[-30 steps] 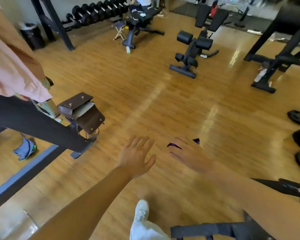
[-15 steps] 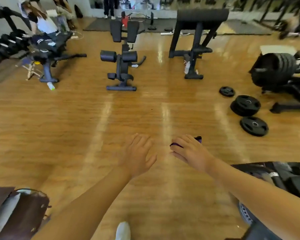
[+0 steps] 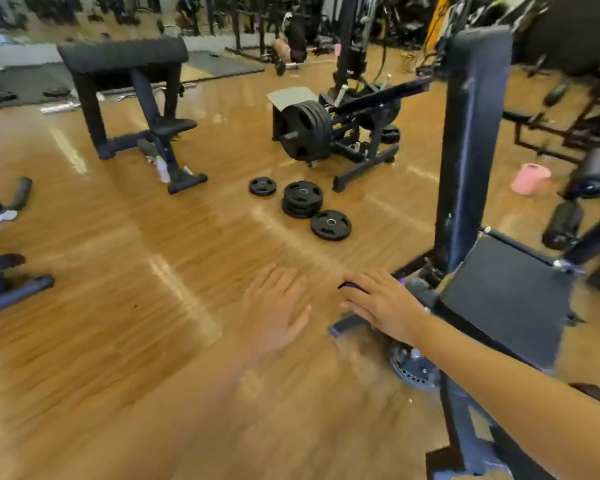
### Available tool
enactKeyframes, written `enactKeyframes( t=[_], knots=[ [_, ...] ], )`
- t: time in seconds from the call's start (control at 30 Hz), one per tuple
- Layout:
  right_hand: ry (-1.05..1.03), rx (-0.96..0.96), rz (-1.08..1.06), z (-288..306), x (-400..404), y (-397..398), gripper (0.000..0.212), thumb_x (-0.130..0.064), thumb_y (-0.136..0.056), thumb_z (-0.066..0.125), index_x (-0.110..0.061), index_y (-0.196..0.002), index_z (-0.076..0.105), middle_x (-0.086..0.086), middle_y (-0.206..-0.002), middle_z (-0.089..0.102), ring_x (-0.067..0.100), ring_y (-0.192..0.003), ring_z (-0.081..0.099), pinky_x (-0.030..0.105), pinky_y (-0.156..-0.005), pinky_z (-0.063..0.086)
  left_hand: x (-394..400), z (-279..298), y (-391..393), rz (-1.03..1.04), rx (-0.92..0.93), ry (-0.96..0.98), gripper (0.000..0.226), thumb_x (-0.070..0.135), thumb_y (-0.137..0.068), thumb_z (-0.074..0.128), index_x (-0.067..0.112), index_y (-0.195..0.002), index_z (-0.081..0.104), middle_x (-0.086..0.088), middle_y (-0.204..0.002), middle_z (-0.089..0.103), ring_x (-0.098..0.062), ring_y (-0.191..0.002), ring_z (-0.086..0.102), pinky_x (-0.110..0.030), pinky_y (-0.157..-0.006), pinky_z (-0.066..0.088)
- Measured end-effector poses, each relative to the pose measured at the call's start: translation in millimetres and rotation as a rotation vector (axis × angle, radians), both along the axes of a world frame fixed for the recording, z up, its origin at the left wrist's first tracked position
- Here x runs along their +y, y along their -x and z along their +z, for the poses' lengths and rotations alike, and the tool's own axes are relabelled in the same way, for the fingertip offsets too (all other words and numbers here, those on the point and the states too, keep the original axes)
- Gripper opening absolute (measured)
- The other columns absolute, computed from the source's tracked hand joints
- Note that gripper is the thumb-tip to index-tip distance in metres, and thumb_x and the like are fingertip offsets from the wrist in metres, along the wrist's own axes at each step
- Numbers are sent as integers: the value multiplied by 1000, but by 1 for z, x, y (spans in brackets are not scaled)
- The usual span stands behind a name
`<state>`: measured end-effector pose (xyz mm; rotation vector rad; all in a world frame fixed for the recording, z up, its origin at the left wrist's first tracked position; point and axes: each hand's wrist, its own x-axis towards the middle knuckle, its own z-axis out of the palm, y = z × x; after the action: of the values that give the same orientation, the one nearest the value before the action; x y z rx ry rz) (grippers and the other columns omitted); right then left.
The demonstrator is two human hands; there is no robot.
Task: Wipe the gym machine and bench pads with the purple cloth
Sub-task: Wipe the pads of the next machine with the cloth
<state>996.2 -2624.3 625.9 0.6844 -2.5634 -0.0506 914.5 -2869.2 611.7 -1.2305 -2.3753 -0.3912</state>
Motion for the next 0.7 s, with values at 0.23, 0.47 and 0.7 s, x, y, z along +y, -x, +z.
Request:
enactKeyframes(
  t=[0.23,0.47,0.7],
  knots=[
    [22,51,-328,20,66,3,34,-32,-104,45,-9,-98,69,10,-105,64,31,-92,61,42,-80,51,103,17,74,-317,70,-73,44,41,-89,54,10,-117,68,-7,-118,68,-27,-108,64,-36,-104,34],
    [23,167,-479,33,137,40,42,-33,-107,38,-8,-97,71,9,-105,66,26,-97,57,37,-85,47,211,34,150,-505,87,-46,47,42,-93,50,9,-122,66,-8,-123,65,-27,-115,61,-42,-108,40],
    [2,257,-560,67,208,103,25,-26,-100,54,-7,-103,71,10,-110,65,25,-102,57,34,-92,44,302,62,222,-598,157,-125,46,36,-88,61,10,-125,65,-8,-129,64,-25,-119,60,-43,-110,41]
  ],
)
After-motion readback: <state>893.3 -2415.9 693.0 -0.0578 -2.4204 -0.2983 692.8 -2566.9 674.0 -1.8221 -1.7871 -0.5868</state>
